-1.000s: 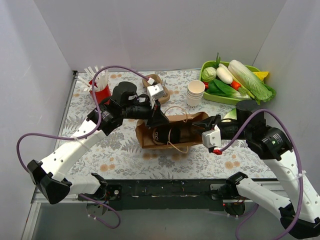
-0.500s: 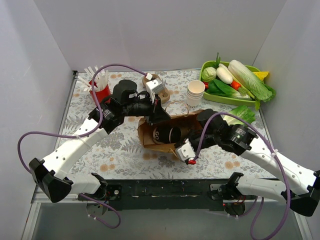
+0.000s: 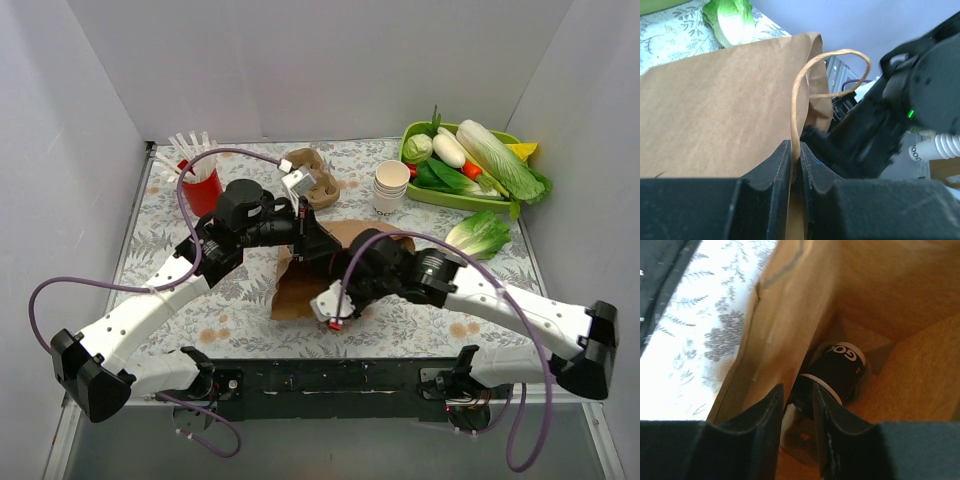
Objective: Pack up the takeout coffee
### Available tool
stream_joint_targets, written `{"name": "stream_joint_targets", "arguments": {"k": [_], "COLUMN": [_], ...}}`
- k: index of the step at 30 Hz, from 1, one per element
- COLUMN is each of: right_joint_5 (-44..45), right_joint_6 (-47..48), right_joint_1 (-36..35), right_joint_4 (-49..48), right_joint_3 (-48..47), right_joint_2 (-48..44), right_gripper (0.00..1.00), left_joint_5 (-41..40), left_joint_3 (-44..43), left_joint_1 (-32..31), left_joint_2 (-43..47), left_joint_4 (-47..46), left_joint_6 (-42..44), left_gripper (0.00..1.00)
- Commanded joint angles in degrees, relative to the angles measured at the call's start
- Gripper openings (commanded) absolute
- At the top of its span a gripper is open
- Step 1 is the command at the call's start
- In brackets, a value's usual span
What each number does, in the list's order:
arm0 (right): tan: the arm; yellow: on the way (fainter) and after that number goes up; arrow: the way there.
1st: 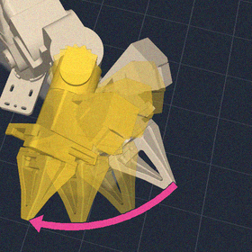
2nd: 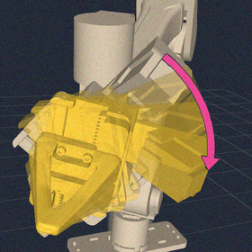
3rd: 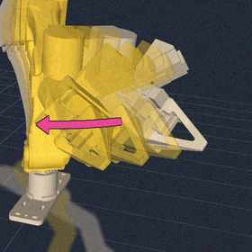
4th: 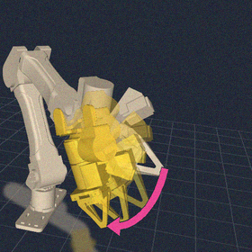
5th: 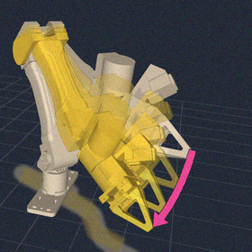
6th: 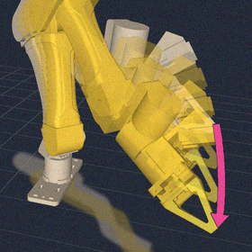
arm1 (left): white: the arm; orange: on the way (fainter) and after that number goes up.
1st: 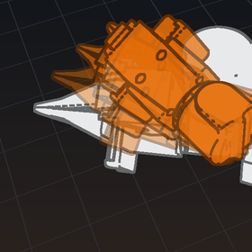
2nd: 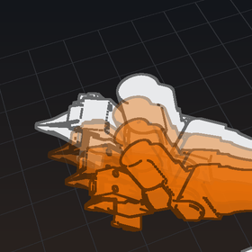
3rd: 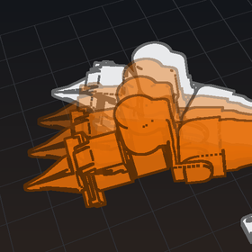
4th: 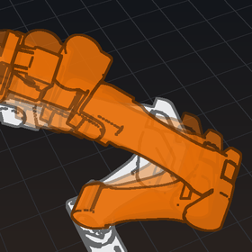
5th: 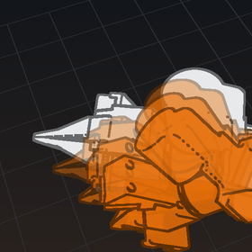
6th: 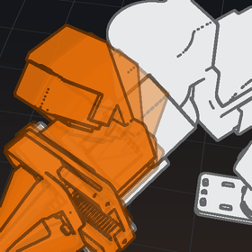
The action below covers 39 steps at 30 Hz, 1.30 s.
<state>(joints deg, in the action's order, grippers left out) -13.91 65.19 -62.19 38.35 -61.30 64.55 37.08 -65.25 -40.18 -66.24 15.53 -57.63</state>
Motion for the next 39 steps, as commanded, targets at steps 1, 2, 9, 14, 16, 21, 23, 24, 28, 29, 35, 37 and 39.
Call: {"name": "stream_joint_targets", "arguments": {"k": [1, 2, 9, 14, 16, 21, 23, 24, 28, 29, 35, 37, 39], "right_joint_5": [8.89, 11.08, 21.64, 25.94, 27.0, 30.61, 31.4, 31.66, 33.68, 34.99, 35.37, 34.4, 32.38], "right_joint_6": [-3.92, -4.1, -8.23, -7.36, -7.27, -8.14, -9.2, -9.64, -11.39, -11.75, -14.64, -14.92, -14.04], "right_joint_1": [-1.35, -1.96, -4.25, -4.78, -4.78, -4.78, -4.78, -4.78, -4.78, -4.78, -1.63, -0.57, 0.32], "right_joint_4": [-4.5, -5.29, -6.71, -8.28, -8.73, -8.64, -9.08, -9.6, -15.21, -15.84, -16.39, -16.37, -17.34], "right_joint_3": [-6.28, -6.12, -9.97, -9.9, -9.72, -10.25, -9.55, -9.02, -5.42, -5.06, -6.89, -7.7, -6.39], "right_joint_2": [7.68, 8.47, 13.75, 13.75, 15.24, 20.34, 20.87, 20.88, 20.79, 21.05, 23.33, 22.81, 21.68], "right_gripper": [0.43, 0.47, 0.56, 0.57, 0.61, 0.66, 0.67, 0.68, 0.73, 0.73, 0.73, 0.73, 0.74], "left_joint_5": [-2.0, -2.27, -2.1, -2.01, -2.36, -0.87, -0.43, -0.26, 1.06, 1.41, 2.82, 3.08, 3.87], "left_joint_3": [2.15, 2.15, 0.83, 1.44, 1.71, 2.41, 2.32, 2.41, 2.5, 2.41, 2.33, 2.15, 1.71], "left_joint_1": [0.63, 0.89, 2.13, 3.09, 3.71, 5.46, 6.17, 6.95, 8.1, 8.28, 9.51, 9.86, 10.3], "left_joint_2": [2.51, 2.52, 0.76, 1.2, 1.46, 0.06, -0.73, -1.0, -1.7, -1.88, -2.67, -2.93, -3.37], "left_joint_4": [-6.56, -6.74, -8.5, -9.46, -9.64, -10.96, -11.57, -11.92, -12.45, -12.54, -12.72, -12.63, -12.8], "left_joint_6": [-6.26, -7.66, -10.05, -11.54, -12.51, -15.32, -16.99, -17.6, -19.1, -19.45, -20.16, -20.16, -20.25], "left_gripper": [0.11, 0.08, 0.0, 0.0, 0.0, 0.0, 0.0, 0.0, 0.0, 0.0, 0.0, 0.0, 0.0]}}
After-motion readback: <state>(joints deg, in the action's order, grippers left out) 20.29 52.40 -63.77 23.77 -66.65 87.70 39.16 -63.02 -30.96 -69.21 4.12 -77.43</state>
